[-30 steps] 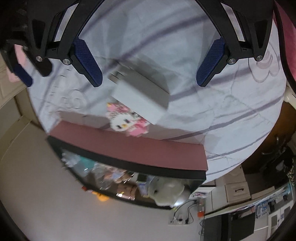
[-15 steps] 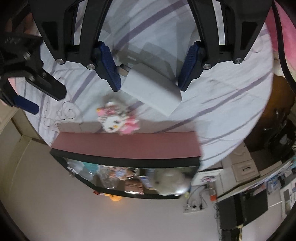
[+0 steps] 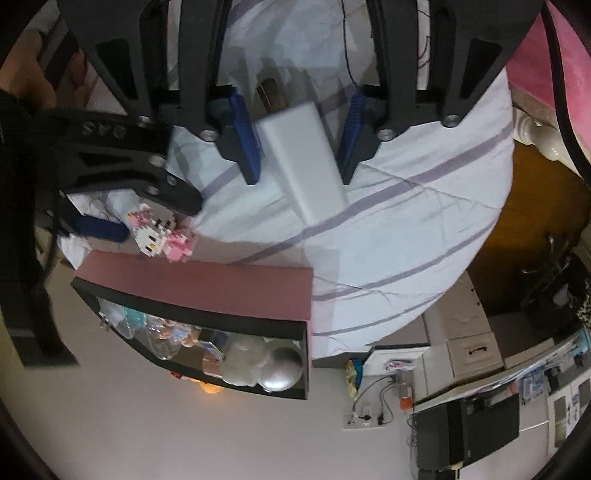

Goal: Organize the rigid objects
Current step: 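Grasp the white charger with the left tool while the right tool grasps the pink block figure, then lift the charger and block figure and carry both over the pink box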

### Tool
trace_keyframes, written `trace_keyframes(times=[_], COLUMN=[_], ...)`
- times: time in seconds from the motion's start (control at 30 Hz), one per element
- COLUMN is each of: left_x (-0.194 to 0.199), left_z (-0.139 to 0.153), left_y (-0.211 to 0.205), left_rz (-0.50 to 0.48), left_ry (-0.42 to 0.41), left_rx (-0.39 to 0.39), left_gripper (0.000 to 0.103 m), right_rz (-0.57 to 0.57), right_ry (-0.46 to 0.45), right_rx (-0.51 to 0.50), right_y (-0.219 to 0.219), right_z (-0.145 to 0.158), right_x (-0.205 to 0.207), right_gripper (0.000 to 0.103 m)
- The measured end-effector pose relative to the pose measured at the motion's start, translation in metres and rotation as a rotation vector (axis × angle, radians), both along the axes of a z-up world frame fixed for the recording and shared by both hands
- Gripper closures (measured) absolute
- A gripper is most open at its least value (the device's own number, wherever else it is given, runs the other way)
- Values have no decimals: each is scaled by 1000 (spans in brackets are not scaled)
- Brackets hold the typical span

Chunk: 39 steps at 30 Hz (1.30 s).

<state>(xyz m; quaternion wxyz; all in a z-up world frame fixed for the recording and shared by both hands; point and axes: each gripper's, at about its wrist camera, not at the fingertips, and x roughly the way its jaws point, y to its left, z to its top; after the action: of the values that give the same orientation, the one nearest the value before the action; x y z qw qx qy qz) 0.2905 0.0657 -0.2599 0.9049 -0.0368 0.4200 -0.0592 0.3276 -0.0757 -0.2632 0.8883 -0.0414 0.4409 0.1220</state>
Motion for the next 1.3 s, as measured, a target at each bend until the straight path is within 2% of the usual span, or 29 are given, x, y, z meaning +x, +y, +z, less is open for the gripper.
trace_keyframes(times=[0.07, 0.1, 0.17, 0.2, 0.27, 0.3, 0.43, 0.57, 0.7, 0.87, 0.97, 1.3], left_x=[1, 2, 3, 3, 1, 0, -7, -20, -34, -51, -64, -115], left_z=[0, -1, -1, -1, -1, -1, 1, 4, 9, 24, 47, 119], left_y=[0, 0, -4, -5, -4, 0, 9, 7, -10, -41, -63, -91], left_rz=[-11, -14, -18, -19, -8, -6, -8, 8, -14, -27, -56, -78], left_ry=[3, 6, 5, 4, -1, -3, -14, -42, -73, -128, -186, -406], left_rx=[-18, -21, -12, -7, -9, -35, -100, -126, -158, -100, -72, 6], left_gripper=[48, 46, 45, 46, 67, 75, 79, 80, 80, 80, 80, 80], right_rz=[10, 16, 14, 18, 25, 24, 28, 24, 12, -24, -43, -70], right_ry=[-4, -9, -14, -20, -32, -31, -27, -39, -43, -87, -135, -374], right_rx=[-16, -18, -25, -27, -15, -14, 24, 65, 119, 171, 190, 197], right_y=[4, 4, 3, 1, -1, -2, -11, -23, -41, -63, -73, -88], right_z=[1, 1, 1, 3, 6, 6, 8, 12, 11, 19, 33, 111], right_x=[2, 2, 2, 0, -5, -7, -18, -35, -55, -75, -91, -152], right_gripper=[3, 11, 19, 30, 53, 53, 53, 53, 53, 53, 53, 53])
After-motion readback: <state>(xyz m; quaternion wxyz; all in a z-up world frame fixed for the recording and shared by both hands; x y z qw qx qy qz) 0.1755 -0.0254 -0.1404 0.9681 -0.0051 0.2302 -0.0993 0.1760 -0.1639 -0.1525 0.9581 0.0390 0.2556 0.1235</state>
